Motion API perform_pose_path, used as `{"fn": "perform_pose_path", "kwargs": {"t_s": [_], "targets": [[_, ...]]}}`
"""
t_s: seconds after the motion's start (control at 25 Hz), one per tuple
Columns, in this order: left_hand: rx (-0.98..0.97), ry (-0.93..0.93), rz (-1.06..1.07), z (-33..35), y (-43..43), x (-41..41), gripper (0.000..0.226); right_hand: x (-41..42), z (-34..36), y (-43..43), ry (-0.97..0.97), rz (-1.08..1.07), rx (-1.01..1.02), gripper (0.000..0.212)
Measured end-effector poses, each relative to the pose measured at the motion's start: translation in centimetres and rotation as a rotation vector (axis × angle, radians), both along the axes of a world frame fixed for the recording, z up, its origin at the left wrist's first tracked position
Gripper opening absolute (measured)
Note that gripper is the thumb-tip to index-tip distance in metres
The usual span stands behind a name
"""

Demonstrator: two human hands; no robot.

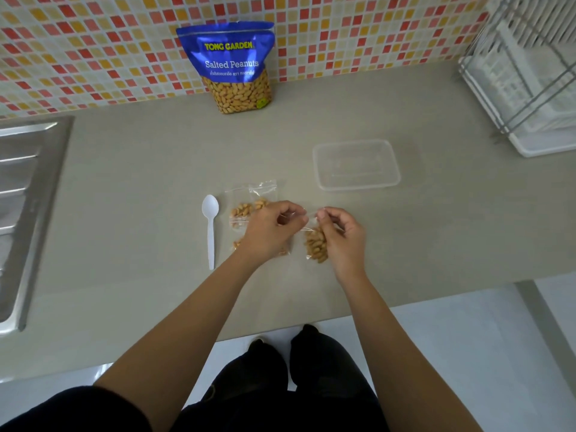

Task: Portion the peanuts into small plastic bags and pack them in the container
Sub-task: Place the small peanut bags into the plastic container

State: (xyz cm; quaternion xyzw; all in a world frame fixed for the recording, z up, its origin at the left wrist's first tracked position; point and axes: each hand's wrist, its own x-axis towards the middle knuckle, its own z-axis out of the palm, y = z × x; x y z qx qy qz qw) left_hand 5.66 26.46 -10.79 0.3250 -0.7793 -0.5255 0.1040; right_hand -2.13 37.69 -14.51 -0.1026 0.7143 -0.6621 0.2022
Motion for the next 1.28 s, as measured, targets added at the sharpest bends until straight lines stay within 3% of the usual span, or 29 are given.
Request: {"fn": "perform_pose_path", "kwargs": {"t_s": [0.2,0.4,0.6,0.72,0.88,1.0,1.08,1.28], "targets": [[-0.278,-0.088,-0.161,0.5,-0.4,-0.9,0.011,0.5,0.3,-0.2,0.048,0.024,0.012,0.012],[-0.501,-0.088,-0.172,-0.5,0.4,-0.9,0.012,1.4,-0.1,-0.8,0.062,-0.123,0.096,0.022],[-0.638,-0.081,-0.188,-1.4,0.4,-0.5,0.019,0.8,0.1,-0.1,0.069,-0.17,0.098,0.008],[-0.508,-0.059,-0.094,-1.5,1.0,-0.7,0.025,0.6,-0.6,-0.1,-0.037,-0.176,0.062,0.008],[0.121,-0.039,0.078,-1.6,2.8,-1.0,0.02,-0.7,-0.4,0.0,-0.064,-0.215,0.065,0.009],[0.296,-0.066,0.183,-3.3,4.0,-2.1,0.008,-2.6,-0.8,0.9,-0.019,-0.137,0.162,0.006],[0.293,-0.11,0.228,-4.1,4.5,-3.3,0.009,-3.9,-1.4,1.5,0.125,-0.07,0.33,0.008],[-0.018,-0.278,0.201,-5.4,6.0,-4.7,0.02,-5.1,-4.2,1.9,0.36,0.036,0.612,0.02]]}}
